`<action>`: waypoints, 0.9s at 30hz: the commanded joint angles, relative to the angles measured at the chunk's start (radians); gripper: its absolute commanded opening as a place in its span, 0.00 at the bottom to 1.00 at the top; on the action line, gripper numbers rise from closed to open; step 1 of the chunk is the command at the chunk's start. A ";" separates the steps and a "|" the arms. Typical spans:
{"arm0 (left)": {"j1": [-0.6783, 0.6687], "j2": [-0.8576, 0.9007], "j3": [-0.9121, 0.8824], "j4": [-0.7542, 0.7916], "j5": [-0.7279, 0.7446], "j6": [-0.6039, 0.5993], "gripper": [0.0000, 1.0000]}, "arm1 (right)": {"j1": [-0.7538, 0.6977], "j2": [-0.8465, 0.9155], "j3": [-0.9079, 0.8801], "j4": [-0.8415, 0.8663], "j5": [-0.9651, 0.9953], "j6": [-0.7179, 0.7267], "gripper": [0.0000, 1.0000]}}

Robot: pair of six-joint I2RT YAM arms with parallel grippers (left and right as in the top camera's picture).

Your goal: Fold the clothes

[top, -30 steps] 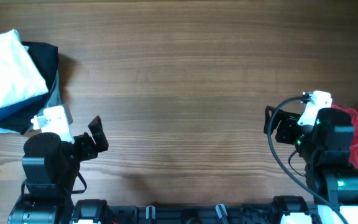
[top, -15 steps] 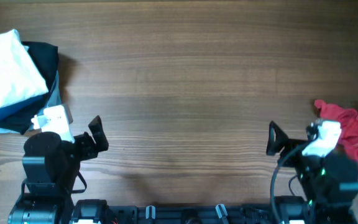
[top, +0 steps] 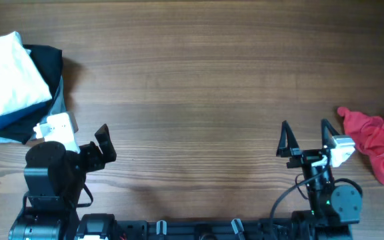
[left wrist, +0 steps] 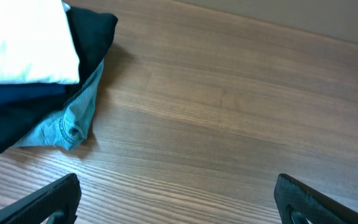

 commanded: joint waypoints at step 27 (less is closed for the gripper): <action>-0.005 0.001 -0.006 0.005 -0.016 -0.005 1.00 | 0.018 -0.012 -0.143 0.077 -0.017 -0.081 1.00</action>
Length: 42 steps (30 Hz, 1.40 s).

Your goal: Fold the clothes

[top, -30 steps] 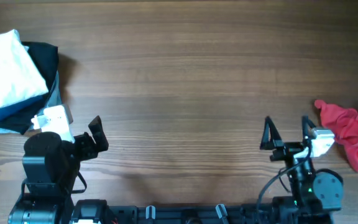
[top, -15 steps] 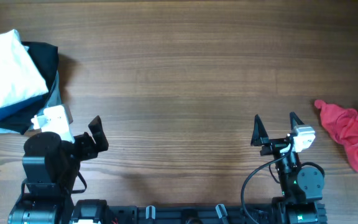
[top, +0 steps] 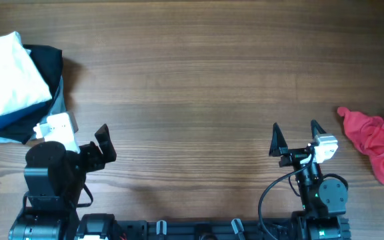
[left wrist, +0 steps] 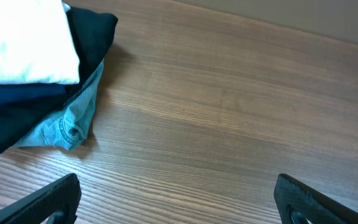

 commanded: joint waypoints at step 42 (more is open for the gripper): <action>-0.095 -0.575 -0.761 0.845 0.048 -0.005 1.00 | 0.006 -0.008 -0.001 0.003 -0.019 -0.014 1.00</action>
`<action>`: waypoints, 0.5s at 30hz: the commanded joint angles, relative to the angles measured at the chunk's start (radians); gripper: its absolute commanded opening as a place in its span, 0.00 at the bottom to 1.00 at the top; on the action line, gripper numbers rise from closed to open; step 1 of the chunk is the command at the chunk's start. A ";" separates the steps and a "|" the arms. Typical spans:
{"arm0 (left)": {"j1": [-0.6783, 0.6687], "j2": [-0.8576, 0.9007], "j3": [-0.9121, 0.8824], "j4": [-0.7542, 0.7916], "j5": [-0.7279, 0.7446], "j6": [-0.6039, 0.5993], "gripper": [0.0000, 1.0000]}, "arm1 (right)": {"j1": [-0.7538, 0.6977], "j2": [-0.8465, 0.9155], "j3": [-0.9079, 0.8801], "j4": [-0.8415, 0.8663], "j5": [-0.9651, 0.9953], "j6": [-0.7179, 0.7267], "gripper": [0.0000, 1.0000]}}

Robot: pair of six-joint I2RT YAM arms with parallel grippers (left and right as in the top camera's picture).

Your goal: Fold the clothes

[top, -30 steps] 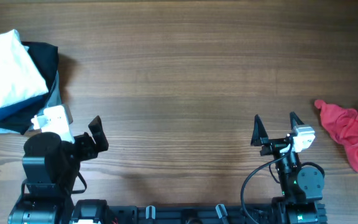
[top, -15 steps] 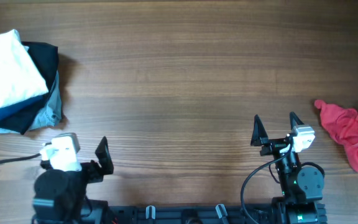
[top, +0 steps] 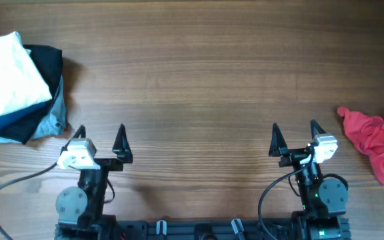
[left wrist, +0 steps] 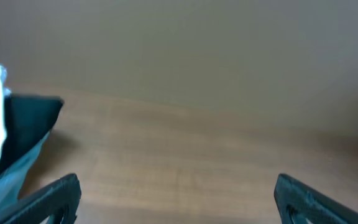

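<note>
A stack of folded clothes lies at the table's far left, white on top over dark blue, black and light blue denim; its edge shows blurred in the left wrist view. A crumpled red garment sits at the right edge. My left gripper stands open near the front edge, right of the stack, with nothing between its fingers. The right gripper is open too, empty, left of the red garment.
The wooden table stretches bare between the stack and the red garment. Both arm bases and cables sit along the front edge. A plain wall fills the upper half of the left wrist view.
My left arm has swung from pointing up-left beside the stack to a straight pose near the front edge, its camera now looking level across the table. The right arm has not moved.
At first the right gripper stood open right next to the red garment and the left arm was angled toward the stack. Then the right gripper sat further left, away from the garment. Now the left arm has also drawn back, both grippers open and empty.
</note>
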 commanded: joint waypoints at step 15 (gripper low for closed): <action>-0.006 -0.026 -0.178 0.098 0.053 -0.002 1.00 | 0.006 -0.008 -0.001 0.003 -0.012 -0.014 1.00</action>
